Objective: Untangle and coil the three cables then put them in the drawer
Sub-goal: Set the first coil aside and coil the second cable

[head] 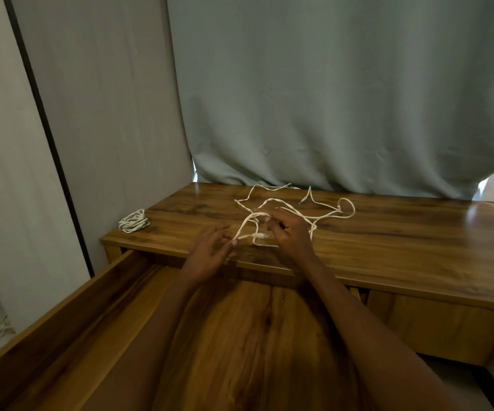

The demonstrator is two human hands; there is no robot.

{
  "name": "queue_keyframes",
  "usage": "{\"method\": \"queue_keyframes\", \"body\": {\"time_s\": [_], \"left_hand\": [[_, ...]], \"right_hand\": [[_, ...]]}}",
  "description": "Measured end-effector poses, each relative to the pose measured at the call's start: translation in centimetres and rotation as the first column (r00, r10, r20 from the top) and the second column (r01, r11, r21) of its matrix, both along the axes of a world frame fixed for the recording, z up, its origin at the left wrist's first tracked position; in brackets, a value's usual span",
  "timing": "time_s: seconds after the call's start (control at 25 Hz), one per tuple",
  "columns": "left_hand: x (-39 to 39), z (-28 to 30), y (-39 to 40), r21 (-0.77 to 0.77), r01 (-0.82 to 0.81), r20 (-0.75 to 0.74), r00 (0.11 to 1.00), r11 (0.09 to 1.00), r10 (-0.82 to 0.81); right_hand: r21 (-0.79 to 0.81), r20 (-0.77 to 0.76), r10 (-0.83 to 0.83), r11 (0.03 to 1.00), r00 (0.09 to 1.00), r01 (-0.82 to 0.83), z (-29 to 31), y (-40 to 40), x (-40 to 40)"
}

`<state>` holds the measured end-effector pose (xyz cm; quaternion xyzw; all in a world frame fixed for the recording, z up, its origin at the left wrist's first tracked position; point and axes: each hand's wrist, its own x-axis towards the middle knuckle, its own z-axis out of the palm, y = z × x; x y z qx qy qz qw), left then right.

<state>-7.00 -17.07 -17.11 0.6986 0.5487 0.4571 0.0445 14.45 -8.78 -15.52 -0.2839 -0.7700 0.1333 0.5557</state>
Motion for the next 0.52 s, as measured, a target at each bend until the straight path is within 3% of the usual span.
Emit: {"method": "queue_keyframes", "body": {"time_s": [0.12,0.2,0.24,0.32,0.4,0.44,0.52], "left_hand": [[0.9,1.8,-1.4,-0.037,0.084,0.344,0.937,0.996,-0.067],[1.0,3.0,-2.0,-0.056,0.202,0.589,0.798,0.978,-0.131],[0.8,3.2,-2.1,-0.047,0.308,0.708,0.681,0.95,-0.185],[0.5,3.7,-2.4,0.07,0.533,0.893,0.344,0.843,-0.291],[0.1,4.0,-2.7,0.219,0.661,0.942,0.047,0.718,-0.331],[0.2,4.2,-2.9,0.26,0.693,0.94,-0.023,0.672,-0.34],[0.7,4.6,-3.1,0.3,0.722,0.928,-0.067,0.624,-0.367]], "right_hand": [[0.139,0.168,-0.22,0.97,0.961,0.198,1.2,0.9,-0.2],[0.216,0.229,-0.334,0.933,0.914,0.286,1.4,1.4,-0.8],[0.241,0.255,-0.374,0.917,0.892,0.316,1.6,1.4,-1.2],[0.261,0.309,-0.401,0.908,0.863,0.328,1.5,1.2,-1.9],[0.319,0.36,-0.397,0.903,0.844,0.288,0.9,1.4,-3.1],[0.362,0.392,-0.402,0.895,0.828,0.263,0.3,1.6,-3.8],[0.386,0.48,-0.4,0.896,0.781,0.221,-1.1,2.0,-5.2]]}}
